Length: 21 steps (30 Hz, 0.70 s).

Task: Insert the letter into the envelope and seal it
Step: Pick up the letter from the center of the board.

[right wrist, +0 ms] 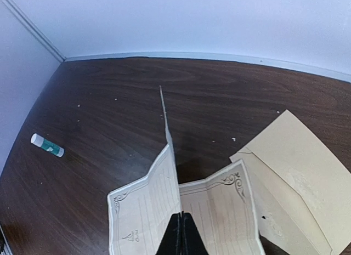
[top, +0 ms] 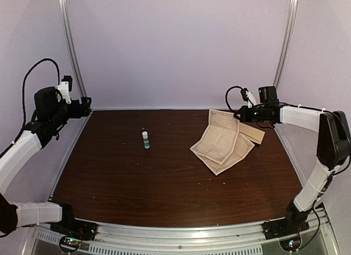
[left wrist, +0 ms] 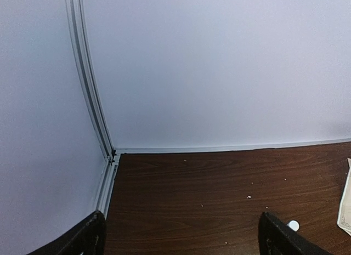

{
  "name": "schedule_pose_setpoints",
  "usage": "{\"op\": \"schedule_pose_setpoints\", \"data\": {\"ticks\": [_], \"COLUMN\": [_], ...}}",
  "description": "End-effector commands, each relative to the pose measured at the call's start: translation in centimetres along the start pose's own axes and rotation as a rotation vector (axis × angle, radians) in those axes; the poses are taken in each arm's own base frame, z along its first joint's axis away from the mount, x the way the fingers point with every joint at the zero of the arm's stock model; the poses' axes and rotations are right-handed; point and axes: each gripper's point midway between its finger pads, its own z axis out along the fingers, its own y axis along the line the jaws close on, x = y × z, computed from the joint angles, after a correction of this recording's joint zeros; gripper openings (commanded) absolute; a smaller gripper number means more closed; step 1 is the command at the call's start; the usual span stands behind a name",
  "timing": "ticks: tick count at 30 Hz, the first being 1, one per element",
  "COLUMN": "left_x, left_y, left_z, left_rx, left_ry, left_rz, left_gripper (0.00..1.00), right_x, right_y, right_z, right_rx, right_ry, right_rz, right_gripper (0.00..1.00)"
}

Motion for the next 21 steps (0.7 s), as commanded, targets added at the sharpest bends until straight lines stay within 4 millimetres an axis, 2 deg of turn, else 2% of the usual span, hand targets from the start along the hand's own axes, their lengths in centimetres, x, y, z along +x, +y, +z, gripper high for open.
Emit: {"op": "schedule_pose_setpoints", "data": {"ticks": [1,7,10,14,18,21], "left_x": [-2.5,-2.9,-3.4,-4.7,-6.5,-6.1], "left_y": [-1.7,-5.9,-9.0,-15.2,-20.5,-24.0], "left_z": [-1.1,-1.5,-2.2,-4.7,-7.8,-9.7], "left_rx": [0.102,0.318,0.431,0.642,0.866,1.025], "left_ry": [-0.117,-0.148,-0.163,-0.206,-0.257,-0.263], "left_rz": [-0.007,-0.006,0.016,0.072,0.094,0.098], "left_gripper": [0.98,0.98,0.98,0.98,0.98,0.98], "right_x": [0.0,-0.5,-1.4,-2.5,-3.7,-4.3], "right_y": [5.5,14.1,18.6,24.3,28.7,31.3], "right_z": [-2.2,-5.3,-7.6,-11.4,-15.7,-18.9], "right_rx": [-0.030,-0.173,-0.262,-0.420,-0.578,-0.694], "right_ry": [0.003,-0.021,-0.050,-0.087,-0.144,-0.191], "right_rz": [-0.109,-0.190,-0.232,-0.277,-0.308,-0.331], "right_gripper": [0.00,0.00,0.00,0.00,0.00,0.00]}}
